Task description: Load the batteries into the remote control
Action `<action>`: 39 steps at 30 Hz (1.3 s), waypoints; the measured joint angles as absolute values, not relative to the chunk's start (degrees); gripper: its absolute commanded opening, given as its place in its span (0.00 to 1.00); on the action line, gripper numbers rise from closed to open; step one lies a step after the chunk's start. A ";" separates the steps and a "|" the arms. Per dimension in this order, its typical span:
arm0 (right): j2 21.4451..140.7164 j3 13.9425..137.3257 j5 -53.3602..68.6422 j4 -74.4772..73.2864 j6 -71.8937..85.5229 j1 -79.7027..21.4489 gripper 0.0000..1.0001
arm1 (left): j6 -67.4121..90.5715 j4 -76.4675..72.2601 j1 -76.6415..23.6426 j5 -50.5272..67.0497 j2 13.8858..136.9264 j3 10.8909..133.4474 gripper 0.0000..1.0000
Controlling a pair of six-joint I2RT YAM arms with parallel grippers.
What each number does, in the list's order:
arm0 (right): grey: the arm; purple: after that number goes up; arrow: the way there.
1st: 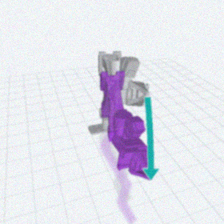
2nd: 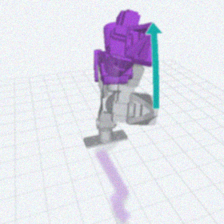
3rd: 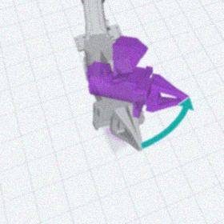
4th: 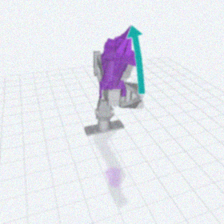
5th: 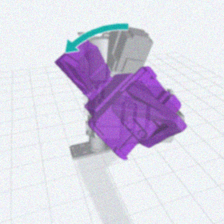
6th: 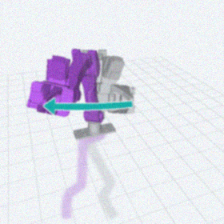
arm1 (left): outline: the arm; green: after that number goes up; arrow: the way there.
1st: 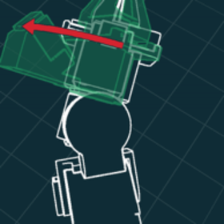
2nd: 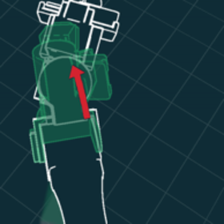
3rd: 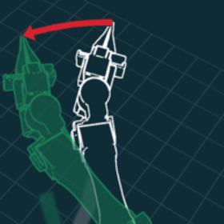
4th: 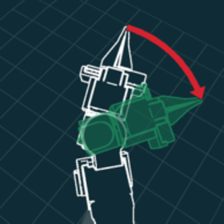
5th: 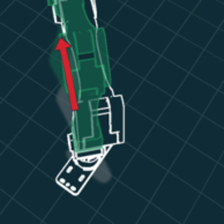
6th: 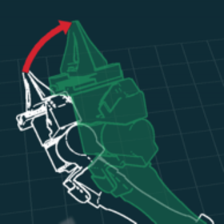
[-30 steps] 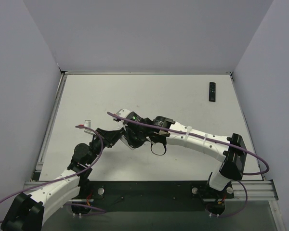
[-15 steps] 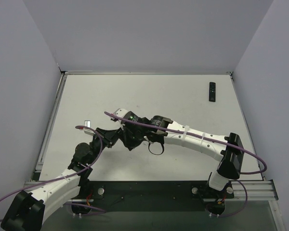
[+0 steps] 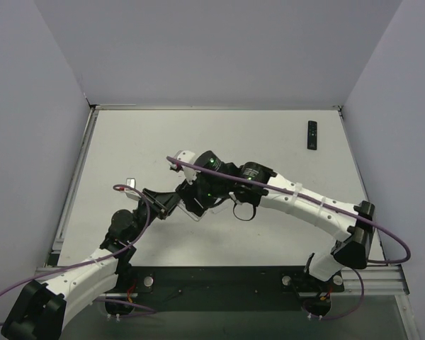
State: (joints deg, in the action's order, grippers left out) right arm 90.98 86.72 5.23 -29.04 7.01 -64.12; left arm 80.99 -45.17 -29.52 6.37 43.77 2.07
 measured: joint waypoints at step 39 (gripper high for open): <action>81.58 77.01 42.11 -28.73 -36.23 -53.30 0.19 | 83.77 -36.56 -29.54 18.04 44.16 8.54 0.00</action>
